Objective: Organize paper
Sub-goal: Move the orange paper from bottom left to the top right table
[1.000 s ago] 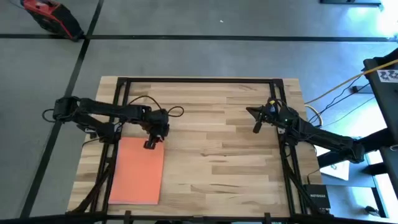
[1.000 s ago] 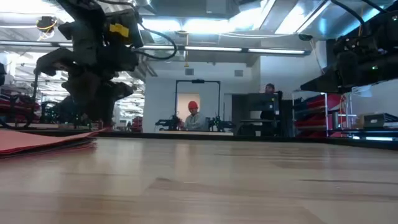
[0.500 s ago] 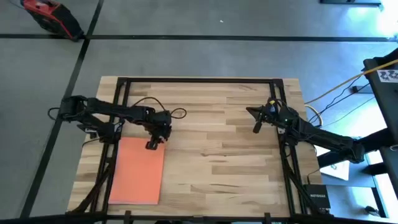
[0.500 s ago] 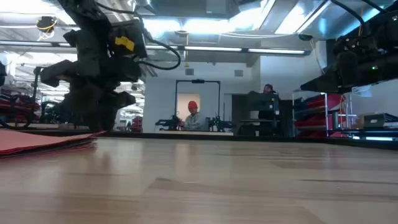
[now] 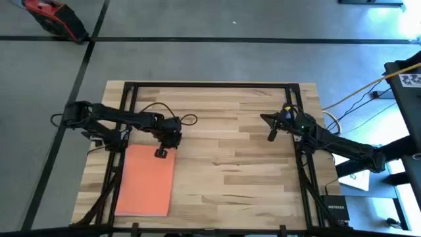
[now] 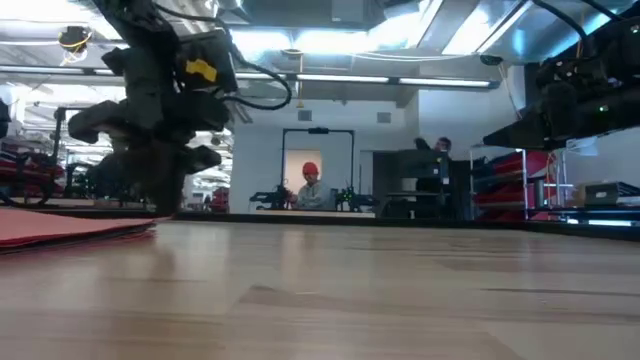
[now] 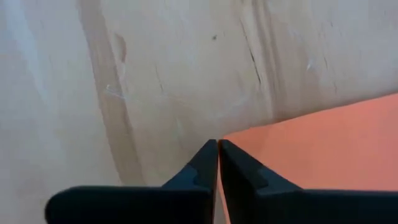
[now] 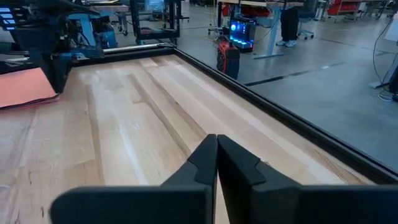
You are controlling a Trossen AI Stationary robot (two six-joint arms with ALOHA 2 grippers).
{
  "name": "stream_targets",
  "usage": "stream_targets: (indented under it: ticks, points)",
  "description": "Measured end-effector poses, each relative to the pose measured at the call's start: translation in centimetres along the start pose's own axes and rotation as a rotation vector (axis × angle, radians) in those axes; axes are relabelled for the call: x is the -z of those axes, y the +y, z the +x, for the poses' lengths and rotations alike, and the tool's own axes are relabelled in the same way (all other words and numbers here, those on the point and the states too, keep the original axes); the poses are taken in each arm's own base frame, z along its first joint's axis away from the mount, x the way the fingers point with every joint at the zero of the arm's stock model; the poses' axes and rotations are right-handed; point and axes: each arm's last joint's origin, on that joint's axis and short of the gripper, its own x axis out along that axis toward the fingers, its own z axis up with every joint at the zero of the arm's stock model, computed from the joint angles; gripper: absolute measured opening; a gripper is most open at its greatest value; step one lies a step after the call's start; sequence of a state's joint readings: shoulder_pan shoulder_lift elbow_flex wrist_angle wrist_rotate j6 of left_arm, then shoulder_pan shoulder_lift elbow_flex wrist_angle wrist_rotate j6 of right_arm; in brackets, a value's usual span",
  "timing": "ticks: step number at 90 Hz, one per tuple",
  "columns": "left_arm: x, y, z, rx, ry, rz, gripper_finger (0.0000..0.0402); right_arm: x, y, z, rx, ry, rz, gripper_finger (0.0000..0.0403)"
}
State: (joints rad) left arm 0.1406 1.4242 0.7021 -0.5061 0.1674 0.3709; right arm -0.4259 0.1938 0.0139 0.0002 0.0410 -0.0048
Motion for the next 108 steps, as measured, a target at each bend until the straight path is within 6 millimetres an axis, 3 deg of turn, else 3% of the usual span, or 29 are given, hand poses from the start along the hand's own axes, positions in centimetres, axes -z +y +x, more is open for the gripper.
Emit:
stream_targets:
  ticks: [16, 47, 80, 108]
  points:
    - [-0.9, 0.9, -0.3, -0.059, -0.089, -0.004, 0.0, 0.0, 0.0, 0.0, 0.0, 0.0, 0.0, 0.0]
    - [-3.8, 4.1, -2.6, -0.187, -0.278, -0.049, 0.0, 0.0, 0.0, 0.0, -0.001, 0.0, 0.0, 0.0]
    - [-8.1, 7.4, 0.4, -0.225, -0.332, -0.012, 0.0, -0.4, 0.1, 0.0, -0.037, -0.041, 0.135, 0.0]
    - [-11.7, 11.3, 1.3, -0.263, -0.388, -0.008, 0.0, -0.9, 0.0, 0.0, -0.013, -0.099, 0.134, 0.0]
